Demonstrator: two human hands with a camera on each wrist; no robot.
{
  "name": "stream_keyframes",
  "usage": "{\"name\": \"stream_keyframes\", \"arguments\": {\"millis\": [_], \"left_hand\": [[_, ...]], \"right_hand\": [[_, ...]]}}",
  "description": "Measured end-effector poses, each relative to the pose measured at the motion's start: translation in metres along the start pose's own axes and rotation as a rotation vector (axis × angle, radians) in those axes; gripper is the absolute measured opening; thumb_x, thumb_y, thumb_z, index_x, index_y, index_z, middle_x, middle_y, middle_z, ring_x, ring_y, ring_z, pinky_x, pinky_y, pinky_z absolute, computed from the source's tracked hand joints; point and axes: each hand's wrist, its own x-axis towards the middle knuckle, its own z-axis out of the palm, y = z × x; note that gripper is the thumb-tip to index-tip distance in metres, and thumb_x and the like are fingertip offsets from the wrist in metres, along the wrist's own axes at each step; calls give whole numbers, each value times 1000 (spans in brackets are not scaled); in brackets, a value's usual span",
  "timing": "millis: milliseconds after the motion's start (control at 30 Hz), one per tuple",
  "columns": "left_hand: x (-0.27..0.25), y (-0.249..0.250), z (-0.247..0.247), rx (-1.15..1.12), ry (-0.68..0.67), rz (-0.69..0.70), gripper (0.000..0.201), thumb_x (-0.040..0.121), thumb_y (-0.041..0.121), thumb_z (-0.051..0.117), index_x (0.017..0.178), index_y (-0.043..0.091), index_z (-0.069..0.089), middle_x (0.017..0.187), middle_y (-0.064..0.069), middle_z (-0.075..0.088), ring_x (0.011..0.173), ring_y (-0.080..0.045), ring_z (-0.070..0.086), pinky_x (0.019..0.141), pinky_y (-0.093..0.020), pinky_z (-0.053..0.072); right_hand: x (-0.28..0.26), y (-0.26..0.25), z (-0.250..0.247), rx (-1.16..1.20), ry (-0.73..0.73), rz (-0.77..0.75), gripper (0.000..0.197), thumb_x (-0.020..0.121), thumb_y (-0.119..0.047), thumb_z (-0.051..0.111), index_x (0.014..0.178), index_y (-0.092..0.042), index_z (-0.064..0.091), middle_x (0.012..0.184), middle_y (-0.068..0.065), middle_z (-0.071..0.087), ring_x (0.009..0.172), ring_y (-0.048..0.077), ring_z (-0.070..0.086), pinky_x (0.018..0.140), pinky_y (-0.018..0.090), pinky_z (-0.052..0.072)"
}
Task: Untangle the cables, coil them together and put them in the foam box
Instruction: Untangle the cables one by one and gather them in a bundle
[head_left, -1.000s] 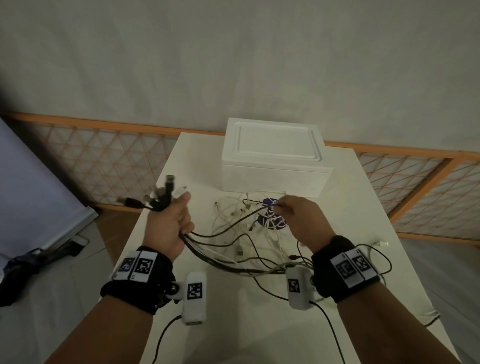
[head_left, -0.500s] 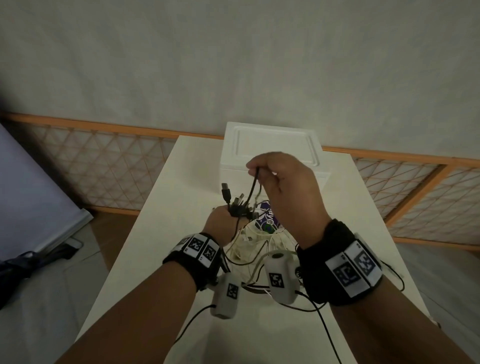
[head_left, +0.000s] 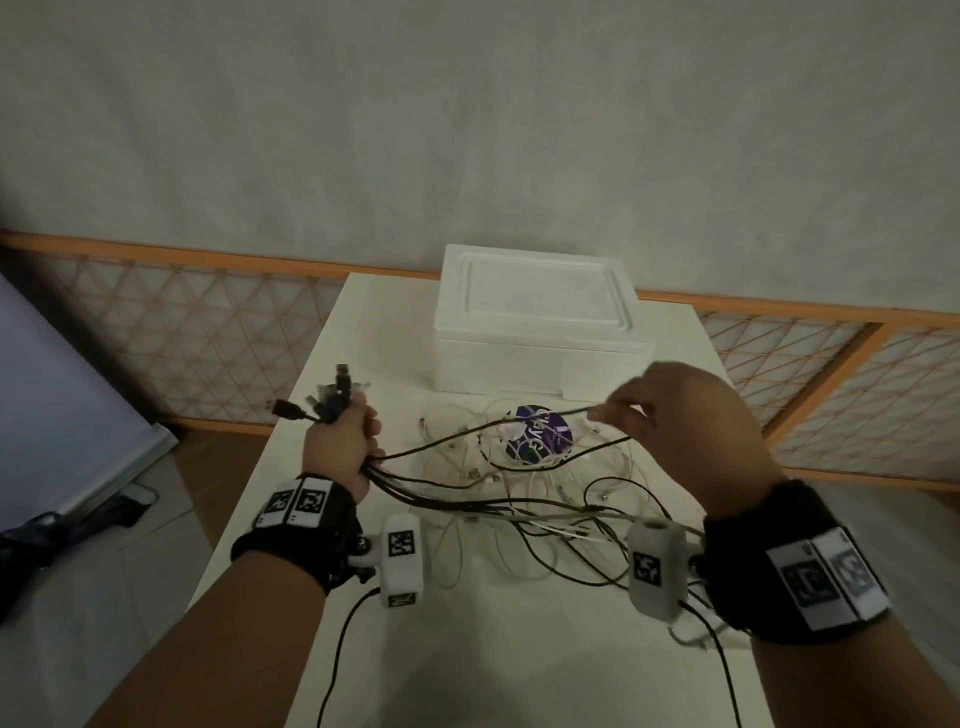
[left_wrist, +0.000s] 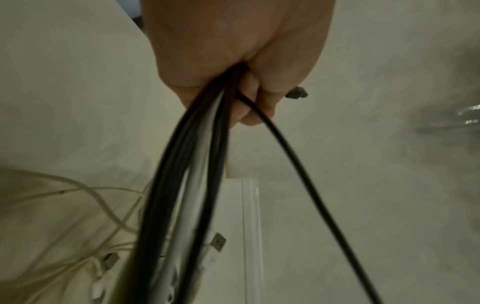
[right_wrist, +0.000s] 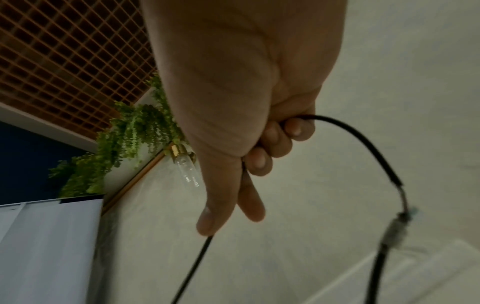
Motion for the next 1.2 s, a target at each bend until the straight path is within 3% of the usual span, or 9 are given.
{"name": "stream_keyframes", "arguments": {"millis": [100, 233, 367, 467, 600, 733, 967, 1067, 1200], "left_hand": [[-8, 8, -4, -139, -35, 5, 35, 99, 32, 52, 69, 13, 50, 40, 6, 38, 31, -7, 28, 36, -15, 29], [-23, 12, -4, -194, -132, 26, 36, 98, 32, 53, 67, 14, 49, 42, 5, 34, 35, -8, 26, 40, -18, 34], [-41, 7, 5, -169, -235, 136, 35, 98, 30, 53, 67, 14, 50, 44, 6, 34, 38, -8, 27, 43, -20, 37], [-49, 10, 11, -204, -197, 227, 34, 97, 29, 55, 67, 14, 50, 46, 6, 37, 40, -8, 27, 41, -21, 30], [-56, 18, 14, -378, -101, 199, 38, 96, 35, 57, 64, 15, 49, 45, 6, 33, 40, -9, 26, 40, -19, 27], [-74, 18, 32, -493, -82, 184, 40, 96, 36, 57, 63, 16, 49, 44, 6, 31, 40, -9, 25, 39, -20, 26], [-68, 19, 25, -212, 22, 382, 31, 95, 29, 59, 68, 15, 52, 46, 10, 47, 41, -7, 36, 42, -23, 30], [-48, 16, 4, -179, 139, 338, 32, 95, 33, 60, 69, 16, 51, 50, 6, 48, 41, -8, 38, 44, -25, 32], [-38, 13, -8, -179, 188, 313, 34, 95, 37, 58, 69, 16, 50, 55, 2, 43, 41, -9, 37, 44, -24, 34]], "right_hand": [[-17, 9, 10, -8, -38, 114, 53, 77, -69, 47, 77, -22, 73, 65, -11, 49, 63, 6, 46, 56, 23, 31], [-27, 7, 16, 182, 157, 202, 66, 81, -66, 40, 68, -7, 68, 60, 4, 56, 63, 21, 54, 56, 32, 41], [-22, -18, 11, 687, 160, 317, 25, 91, -34, 61, 78, -14, 69, 64, -3, 60, 59, 3, 52, 57, 18, 40], [-23, -31, 11, 910, 84, 303, 9, 89, -14, 64, 94, -21, 68, 77, -5, 65, 69, 4, 57, 71, 19, 44], [-27, -34, 11, 962, 113, 280, 21, 86, -3, 63, 99, -19, 63, 65, 1, 41, 61, 9, 40, 61, 22, 36], [-28, -52, 18, 953, 136, 253, 19, 86, -5, 64, 95, -22, 60, 66, -1, 41, 57, 6, 39, 57, 17, 37], [-42, -60, 1, 1264, 83, 316, 20, 86, -6, 63, 100, -21, 60, 70, -2, 52, 57, 7, 47, 56, 18, 39], [-52, -35, -19, 876, 9, 281, 12, 85, -19, 69, 92, -26, 63, 62, -2, 62, 52, 16, 48, 53, 24, 39], [-66, -6, -27, 269, -198, 175, 12, 79, -34, 73, 83, -33, 62, 64, -9, 60, 60, 3, 55, 56, 18, 39]]}}
